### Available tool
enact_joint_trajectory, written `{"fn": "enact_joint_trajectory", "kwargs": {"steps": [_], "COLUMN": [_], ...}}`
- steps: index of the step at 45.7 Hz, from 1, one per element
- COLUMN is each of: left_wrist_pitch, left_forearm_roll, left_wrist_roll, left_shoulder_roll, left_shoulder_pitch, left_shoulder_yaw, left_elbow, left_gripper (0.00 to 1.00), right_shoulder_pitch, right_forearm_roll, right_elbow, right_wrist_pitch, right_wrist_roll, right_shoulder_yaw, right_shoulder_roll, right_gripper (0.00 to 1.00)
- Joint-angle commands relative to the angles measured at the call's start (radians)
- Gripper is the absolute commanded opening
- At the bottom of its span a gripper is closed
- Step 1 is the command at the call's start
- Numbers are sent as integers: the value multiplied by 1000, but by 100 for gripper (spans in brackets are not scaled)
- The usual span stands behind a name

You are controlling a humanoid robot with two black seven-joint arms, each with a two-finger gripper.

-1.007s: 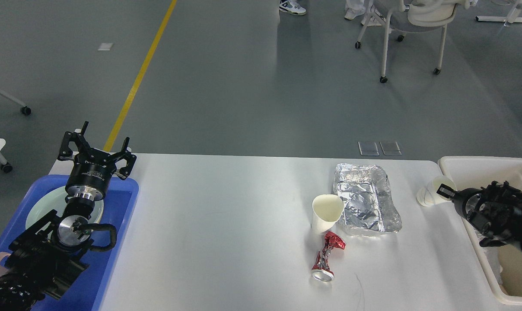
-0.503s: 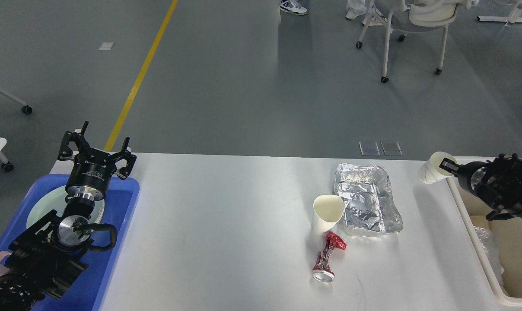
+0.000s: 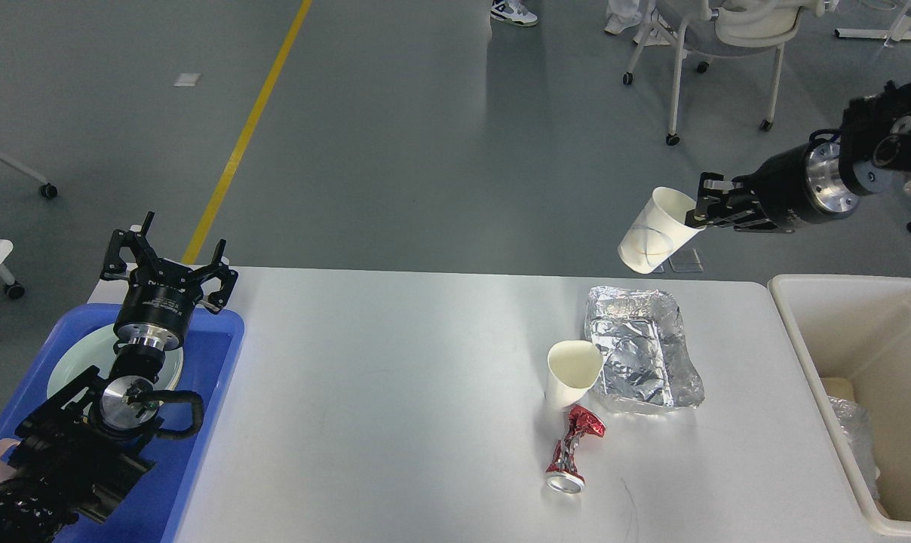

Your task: Tidy desktop

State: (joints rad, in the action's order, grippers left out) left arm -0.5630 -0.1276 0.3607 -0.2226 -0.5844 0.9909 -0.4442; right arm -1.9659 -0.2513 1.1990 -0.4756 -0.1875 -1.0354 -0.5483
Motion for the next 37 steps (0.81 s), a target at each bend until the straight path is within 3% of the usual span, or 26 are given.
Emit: {"fn": "enact_joint_trajectory", "kwargs": {"steps": [1, 8, 15, 29, 37], "left_wrist_pitch": [0, 0, 0, 0, 0], "left_forearm_roll": [0, -1, -1, -1, -1], "left_wrist_roll": [0, 0, 0, 0, 1], "left_shoulder_roll": [0, 0, 0, 0, 0], "left_shoulder_pitch": [0, -2, 0, 0, 0], "left_shoulder_yaw": [0, 0, 0, 0, 0], "left_elbow": [-1, -1, 1, 1, -1], "left_gripper": [98, 98, 98, 98, 98], "right_shoulder_pitch": [-151, -133, 48, 534, 889], "right_forearm_roll": [0, -2, -3, 10, 43], "right_elbow": [181, 154, 7, -418, -651], "right_wrist_pitch": [-28, 9, 124, 294, 497], "right_wrist_roll": [-1, 3, 10, 8, 10], "right_shoulder_yaw": [1, -9, -52, -66, -22], "right_shoulder_roll": [16, 21, -10, -113, -107], "right_gripper": [0, 0, 0, 0, 0]}}
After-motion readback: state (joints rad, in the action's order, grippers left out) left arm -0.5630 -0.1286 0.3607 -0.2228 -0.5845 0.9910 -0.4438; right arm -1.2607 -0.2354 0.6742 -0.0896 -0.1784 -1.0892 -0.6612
